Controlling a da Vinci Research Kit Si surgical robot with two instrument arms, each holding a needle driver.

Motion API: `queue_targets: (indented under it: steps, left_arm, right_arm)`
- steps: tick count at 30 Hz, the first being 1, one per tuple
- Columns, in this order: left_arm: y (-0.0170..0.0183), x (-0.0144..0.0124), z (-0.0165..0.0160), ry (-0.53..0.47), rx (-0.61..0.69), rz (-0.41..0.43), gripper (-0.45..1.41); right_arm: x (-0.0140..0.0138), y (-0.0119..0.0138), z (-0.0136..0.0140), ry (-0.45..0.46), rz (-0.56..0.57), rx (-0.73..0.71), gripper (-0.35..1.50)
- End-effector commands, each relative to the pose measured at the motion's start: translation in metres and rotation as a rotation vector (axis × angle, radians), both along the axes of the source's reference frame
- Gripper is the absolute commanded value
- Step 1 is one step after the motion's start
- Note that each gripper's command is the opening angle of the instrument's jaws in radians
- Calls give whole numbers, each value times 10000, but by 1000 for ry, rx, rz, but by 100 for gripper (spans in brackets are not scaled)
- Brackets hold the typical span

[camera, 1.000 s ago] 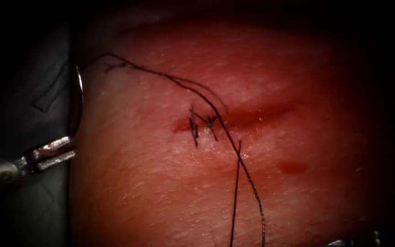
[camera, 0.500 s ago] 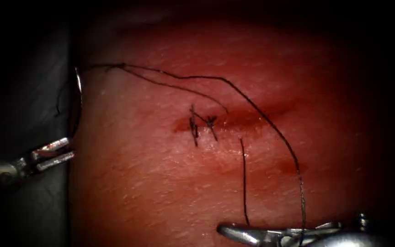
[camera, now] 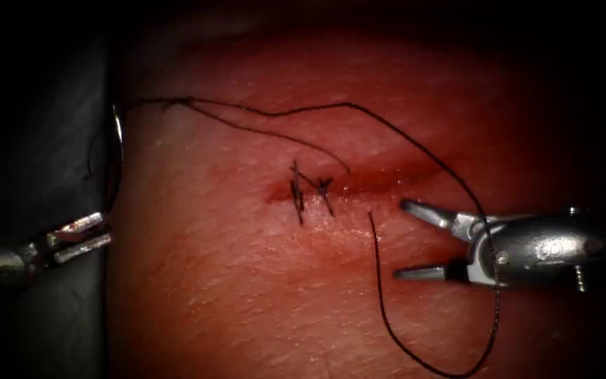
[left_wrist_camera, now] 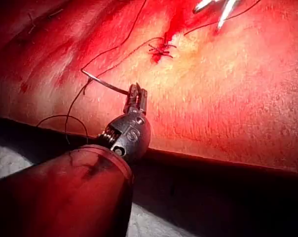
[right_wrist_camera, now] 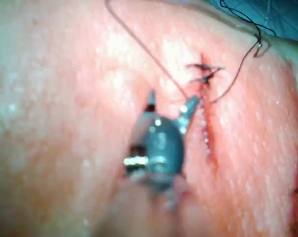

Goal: Wound Closure

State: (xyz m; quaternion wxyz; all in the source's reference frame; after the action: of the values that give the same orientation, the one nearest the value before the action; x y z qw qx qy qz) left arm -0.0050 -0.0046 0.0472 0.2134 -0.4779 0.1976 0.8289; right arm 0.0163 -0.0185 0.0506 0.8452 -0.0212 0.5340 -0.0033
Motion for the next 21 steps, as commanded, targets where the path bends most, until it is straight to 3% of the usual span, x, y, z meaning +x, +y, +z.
queue_targets:
  steps: [1, 5, 6, 8, 9, 21]
  left_arm:
    - [-3, -6, 8, -1, 1, 1, -45]
    - [-3, -8, 8, -5, 0, 4, -45]
    - [-3, -8, 8, -4, 0, 4, -45]
    - [-4, -8, 8, -4, -1, 3, -45]
    - [-4, -9, 8, -4, -1, 3, -45]
    - [-3, -10, 9, -5, -1, 4, -45]
  right_arm:
    - [10, -5, 12, 1, 5, 0, 101]
    - [21, -5, 26, -2, 18, -9, 101]
    - [21, -4, 28, 2, 23, -11, 93]
    - [19, -4, 30, 29, 6, -4, 34]
    - [18, -4, 28, 84, -42, 15, -35]
    - [15, -19, -5, 127, -75, 27, -35]
